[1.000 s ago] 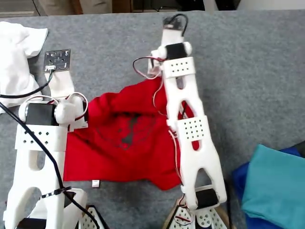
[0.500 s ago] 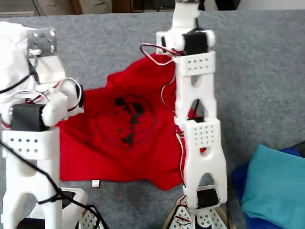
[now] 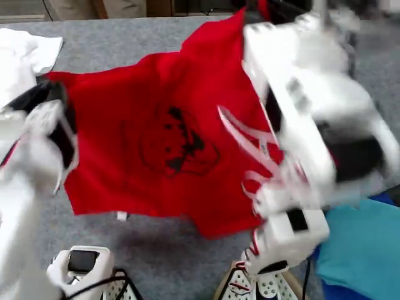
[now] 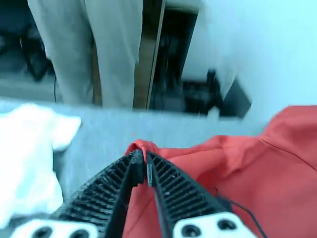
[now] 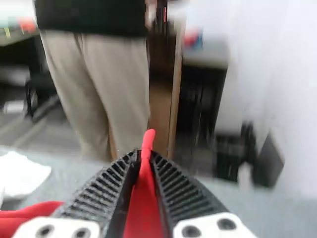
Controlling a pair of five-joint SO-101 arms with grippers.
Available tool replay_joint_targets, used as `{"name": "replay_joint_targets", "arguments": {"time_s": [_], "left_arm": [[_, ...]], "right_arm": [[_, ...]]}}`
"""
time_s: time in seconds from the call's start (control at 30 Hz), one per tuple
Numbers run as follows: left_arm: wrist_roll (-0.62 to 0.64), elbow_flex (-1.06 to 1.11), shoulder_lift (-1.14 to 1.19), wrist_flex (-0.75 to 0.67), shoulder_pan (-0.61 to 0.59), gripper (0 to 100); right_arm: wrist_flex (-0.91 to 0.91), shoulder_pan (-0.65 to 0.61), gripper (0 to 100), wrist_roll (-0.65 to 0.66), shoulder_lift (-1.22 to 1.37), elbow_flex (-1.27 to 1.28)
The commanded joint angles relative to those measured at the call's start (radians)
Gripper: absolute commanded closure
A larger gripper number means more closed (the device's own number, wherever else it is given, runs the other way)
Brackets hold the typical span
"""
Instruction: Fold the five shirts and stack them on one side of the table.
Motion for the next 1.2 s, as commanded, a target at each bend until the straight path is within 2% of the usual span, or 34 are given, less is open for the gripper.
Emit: {"name": "replay_joint_targets", "arguments": {"time_s": [0.0, 0.13, 0.43, 0.6, 0.87, 1.17], "left_arm": [[-0.002, -0.117, -0.025, 0.061, 0.0, 98], [-0.002, -0.124, -0.061, 0.121, -0.005, 98], [-0.002, -0.184, -0.174, 0.132, -0.232, 98], [-0.002, -0.178, -0.18, 0.023, -0.275, 98], [-0.002, 0.092, -0.191, -0.166, -0.275, 98], [-0.002, 0.451, -0.191, -0.242, -0.275, 98]], "right_arm": [[-0.002, 0.012, 99.2, 0.043, -0.157, -0.018], [-0.002, 0.012, 99.2, 0.086, -0.248, -0.013], [-0.106, 0.012, 99.3, 0.092, -0.352, -0.012], [-0.221, 0.008, 99.3, 0.16, -0.331, 0.013], [-0.459, 0.007, 99.3, 0.241, -0.312, 0.188], [-0.37, 0.012, 99.3, 0.236, -0.297, 0.36]]}}
